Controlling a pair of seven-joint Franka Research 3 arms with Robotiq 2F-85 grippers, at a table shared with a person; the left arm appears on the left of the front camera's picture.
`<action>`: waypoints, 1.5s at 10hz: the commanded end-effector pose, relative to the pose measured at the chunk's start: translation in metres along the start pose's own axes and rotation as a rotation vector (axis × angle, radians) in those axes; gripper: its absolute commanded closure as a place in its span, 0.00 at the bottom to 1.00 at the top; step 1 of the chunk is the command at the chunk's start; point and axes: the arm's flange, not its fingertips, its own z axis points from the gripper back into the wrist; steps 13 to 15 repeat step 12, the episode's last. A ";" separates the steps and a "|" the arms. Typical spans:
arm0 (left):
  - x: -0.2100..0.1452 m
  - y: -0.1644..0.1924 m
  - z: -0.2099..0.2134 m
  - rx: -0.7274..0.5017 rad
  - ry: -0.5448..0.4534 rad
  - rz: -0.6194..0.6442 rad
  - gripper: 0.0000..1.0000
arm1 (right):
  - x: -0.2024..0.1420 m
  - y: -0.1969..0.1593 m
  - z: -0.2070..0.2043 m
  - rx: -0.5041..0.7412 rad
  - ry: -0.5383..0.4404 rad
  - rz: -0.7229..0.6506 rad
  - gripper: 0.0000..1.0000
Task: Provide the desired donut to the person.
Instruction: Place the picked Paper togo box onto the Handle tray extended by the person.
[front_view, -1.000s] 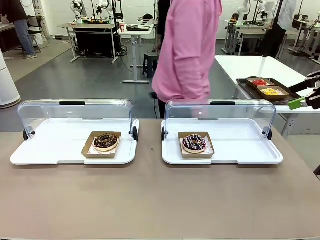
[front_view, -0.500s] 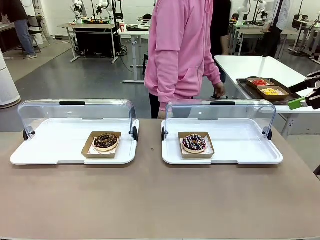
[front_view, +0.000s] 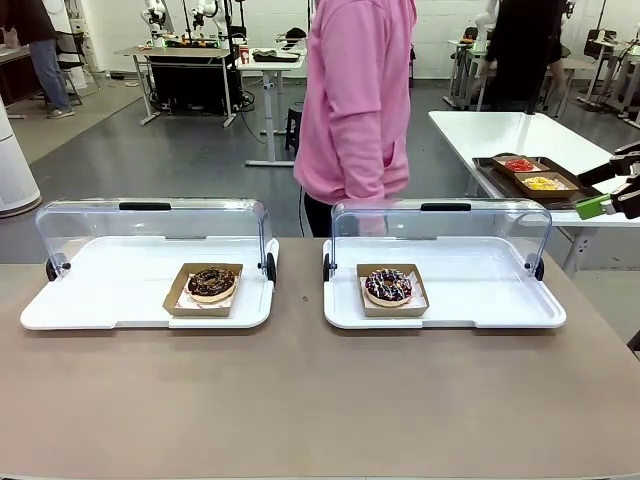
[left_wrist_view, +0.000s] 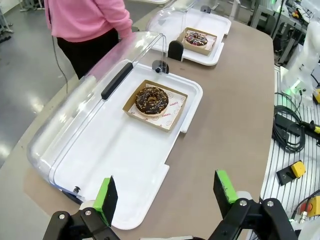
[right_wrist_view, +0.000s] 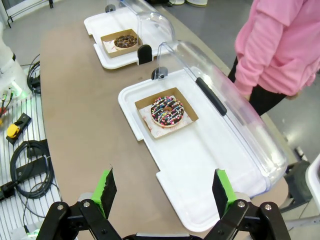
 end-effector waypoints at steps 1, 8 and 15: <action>-0.001 0.001 0.003 0.011 -0.001 0.002 0.00 | -0.001 0.000 -0.001 0.010 -0.005 0.007 0.00; -0.001 0.001 0.003 0.011 -0.001 0.002 0.00 | -0.001 0.000 -0.001 0.010 -0.005 0.007 0.00; -0.001 0.001 0.003 0.011 -0.001 0.002 0.00 | -0.001 0.000 -0.001 0.010 -0.005 0.007 0.00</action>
